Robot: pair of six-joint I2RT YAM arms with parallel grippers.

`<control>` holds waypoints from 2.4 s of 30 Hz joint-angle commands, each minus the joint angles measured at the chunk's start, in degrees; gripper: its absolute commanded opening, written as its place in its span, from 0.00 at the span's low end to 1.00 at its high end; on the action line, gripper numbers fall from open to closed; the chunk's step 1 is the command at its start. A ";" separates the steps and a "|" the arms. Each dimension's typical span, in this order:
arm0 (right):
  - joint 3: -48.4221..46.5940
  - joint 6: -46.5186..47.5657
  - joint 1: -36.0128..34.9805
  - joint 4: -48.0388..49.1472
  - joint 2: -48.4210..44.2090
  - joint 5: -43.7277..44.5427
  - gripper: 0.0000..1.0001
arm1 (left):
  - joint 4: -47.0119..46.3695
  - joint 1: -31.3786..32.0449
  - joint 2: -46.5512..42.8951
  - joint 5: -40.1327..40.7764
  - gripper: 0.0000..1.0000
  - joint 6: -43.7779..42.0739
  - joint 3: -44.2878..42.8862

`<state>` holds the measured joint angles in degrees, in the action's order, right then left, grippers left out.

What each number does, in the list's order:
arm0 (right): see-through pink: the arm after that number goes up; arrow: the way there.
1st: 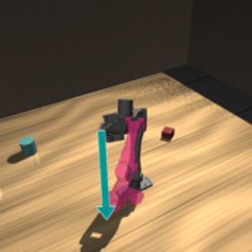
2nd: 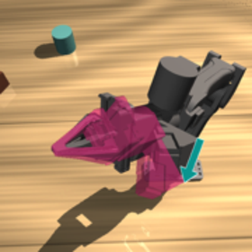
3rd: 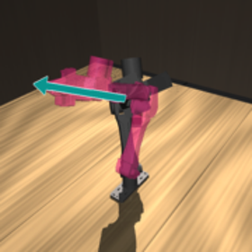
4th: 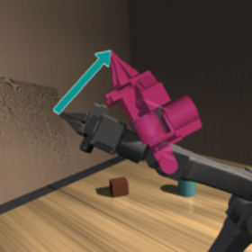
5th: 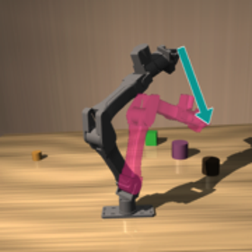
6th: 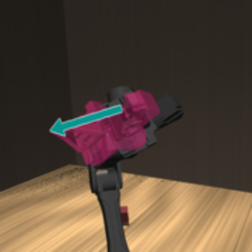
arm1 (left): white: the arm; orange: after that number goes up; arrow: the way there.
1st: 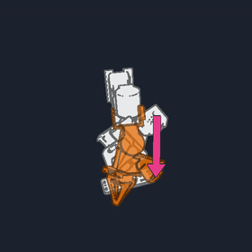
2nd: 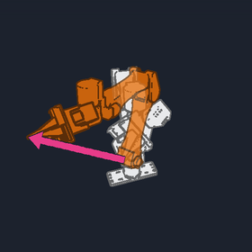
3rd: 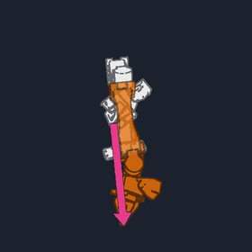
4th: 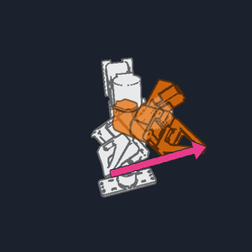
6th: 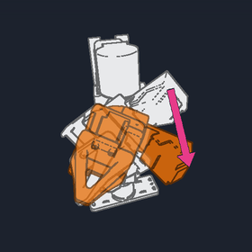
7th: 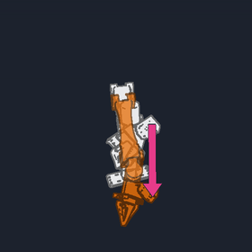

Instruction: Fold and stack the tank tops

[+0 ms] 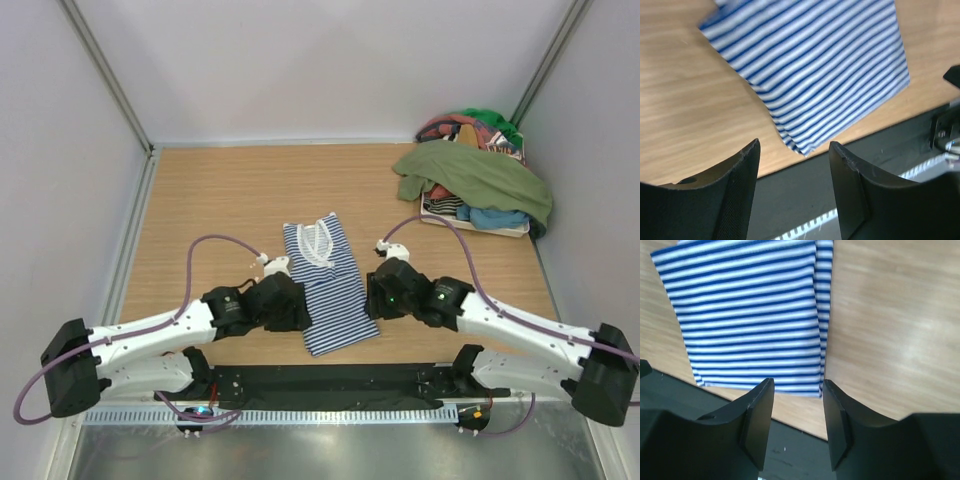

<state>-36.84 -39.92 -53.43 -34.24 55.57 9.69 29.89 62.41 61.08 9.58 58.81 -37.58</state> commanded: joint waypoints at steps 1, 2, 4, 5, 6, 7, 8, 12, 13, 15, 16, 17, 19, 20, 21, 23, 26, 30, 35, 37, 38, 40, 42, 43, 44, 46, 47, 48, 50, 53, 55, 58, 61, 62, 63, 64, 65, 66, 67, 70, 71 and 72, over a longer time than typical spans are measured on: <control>-5.43 5.37 1.57 5.93 9.51 3.40 0.47 | 1.31 -6.48 -0.44 2.02 0.58 -3.86 -1.62; -7.09 6.25 3.05 6.90 11.47 2.97 0.47 | 0.35 -7.99 -0.17 1.50 0.57 -4.57 -1.36; -8.50 8.36 4.99 9.88 15.07 1.57 0.46 | -1.14 -12.02 0.79 0.09 0.57 -5.89 -0.91; -9.47 8.98 7.26 11.02 17.79 -0.53 0.46 | -2.80 -13.10 1.23 -0.26 0.57 -6.85 -0.39; -9.83 9.42 8.33 13.12 19.21 -1.68 0.46 | -3.78 -14.85 2.28 -1.40 0.56 -7.38 -0.21; -10.61 10.21 9.21 14.10 20.35 -2.74 0.47 | -4.57 -15.56 3.16 -1.85 0.56 -7.83 -0.21; -10.97 10.56 10.18 14.89 22.63 -3.62 0.47 | -5.62 -16.09 3.86 -2.02 0.56 -8.44 -0.38; -13.43 12.23 12.82 17.63 27.39 -7.14 0.47 | -7.74 -17.06 8.17 -2.55 0.56 -9.67 -1.61; -14.30 12.67 13.00 17.98 28.35 -7.75 0.47 | -8.26 -17.15 9.48 -2.99 0.55 -9.76 -2.14; -15.19 13.03 13.53 19.74 31.00 -11.10 0.47 | -10.02 -17.32 11.34 -3.34 0.50 -9.76 -2.67; -15.45 13.11 13.61 19.91 31.61 -11.27 0.47 | -10.37 -17.41 12.39 -3.52 0.50 -9.68 -2.58; -15.72 13.12 13.61 20.00 32.83 -11.36 0.47 | -10.73 -17.67 12.83 -3.78 0.50 -9.68 -2.76; -15.90 13.12 13.70 20.26 33.81 -11.54 0.47 | -11.69 -17.76 14.15 -4.40 0.50 -9.59 -2.67; -15.89 13.20 13.70 20.79 34.16 -11.54 0.47 | -11.96 -17.85 14.50 -4.40 0.50 -9.59 -2.76; -15.98 13.20 13.88 20.97 35.04 -11.54 0.47 | -12.22 -17.85 14.85 -4.49 0.50 -9.59 -2.85; -15.90 13.20 13.97 21.84 35.74 -11.80 0.47 | -12.57 -18.11 15.64 -4.75 0.46 -9.67 -3.02; -16.07 13.64 14.23 22.02 37.06 -11.10 0.47 | -12.75 -18.38 16.44 -4.93 0.40 -9.76 -3.46; -16.16 14.08 14.14 22.11 37.94 -11.71 0.34 | -12.75 -18.47 16.62 -4.93 0.31 -9.85 -3.64; -16.95 14.87 14.14 20.97 37.16 -12.51 0.01 | -12.84 -18.56 16.18 -5.19 0.10 -10.11 -3.90; -17.30 15.22 14.23 20.27 36.45 -12.51 0.01 | -12.23 -18.47 16.00 -6.06 0.00 -10.38 -4.34; -17.13 15.14 14.23 20.18 35.06 -12.59 0.01 | -11.61 -18.55 15.74 -6.85 0.00 -10.90 -5.04; -16.78 14.96 14.14 19.74 33.38 -12.33 0.01 | -10.64 -18.55 14.60 -7.47 0.00 -10.99 -5.31; -16.69 14.96 14.14 19.04 31.36 -11.98 0.01 | -10.20 -18.47 13.28 -7.65 0.00 -10.99 -5.22; -16.69 14.79 14.14 18.42 30.74 -11.63 0.01 | -10.20 -18.55 12.06 -7.74 0.00 -10.99 -5.22; -16.77 14.70 14.14 17.98 30.13 -11.28 0.01 | -10.11 -18.56 11.52 -7.74 0.00 -10.99 -5.13; -16.69 14.44 14.14 16.84 28.89 -9.97 0.01 | -10.20 -18.47 10.47 -7.48 0.00 -11.17 -5.22; -16.86 14.26 14.14 16.49 28.46 -9.96 0.01 | -10.03 -18.47 10.12 -7.21 0.00 -11.26 -5.48; -16.86 14.17 14.23 16.22 28.19 -8.04 0.01 | -9.85 -18.55 10.11 -6.95 0.00 -11.69 -5.66; -16.77 13.91 14.23 15.61 27.84 -6.71 0.01 | -9.41 -18.55 10.98 -6.34 0.00 -12.05 -6.53; -16.42 13.64 14.14 15.69 27.22 -6.35 0.01 | -9.32 -18.56 12.48 -6.07 0.00 -12.49 -7.33; -15.81 13.29 14.14 15.78 26.52 -5.83 0.01 | -9.67 -18.55 13.27 -5.98 0.00 -12.84 -7.68; -15.46 13.20 14.23 15.78 26.43 -4.60 0.01 | -10.73 -18.56 14.77 -4.84 0.00 -12.93 -7.68; -16.16 13.47 14.23 15.70 28.01 -4.07 0.01 | -11.08 -18.56 17.05 -3.87 0.00 -13.01 -8.03; -16.42 13.64 14.23 15.96 28.88 -3.89 0.01 | -11.34 -18.47 17.66 -3.70 0.00 -13.10 -8.03; -16.51 13.64 14.32 16.13 29.50 -3.37 0.01 | -11.87 -18.47 18.19 -3.43 0.00 -13.10 -7.95; -16.51 13.64 14.32 16.74 29.94 -3.28 0.01 | -12.13 -18.55 19.68 -2.56 0.00 -13.19 -7.86; -16.42 13.64 14.40 17.36 30.99 -3.10 0.01 | -12.66 -18.47 20.48 -2.12 0.00 -13.45 -7.86; -16.51 13.56 14.49 17.62 31.70 -2.84 0.01 | -12.92 -18.55 21.18 -1.77 0.00 -13.63 -7.94; -16.60 13.55 14.67 18.50 32.49 -2.75 0.01 | -13.36 -18.56 23.01 -1.68 0.00 -13.80 -7.94; -16.95 13.38 15.20 19.91 35.83 -2.31 0.01 | -15.20 -18.56 26.01 -2.20 0.00 -14.51 -8.03; -17.21 13.29 15.20 20.17 36.44 -2.22 0.01 | -15.39 -18.56 26.54 -2.20 0.00 -14.68 -8.12; -17.30 12.94 15.28 20.52 37.41 -1.27 0.01 | -15.65 -18.56 26.98 -2.11 0.00 -14.95 -8.21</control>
<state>-51.99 -26.30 -38.85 -16.43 91.24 4.99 16.60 44.12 87.09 5.61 45.82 -44.05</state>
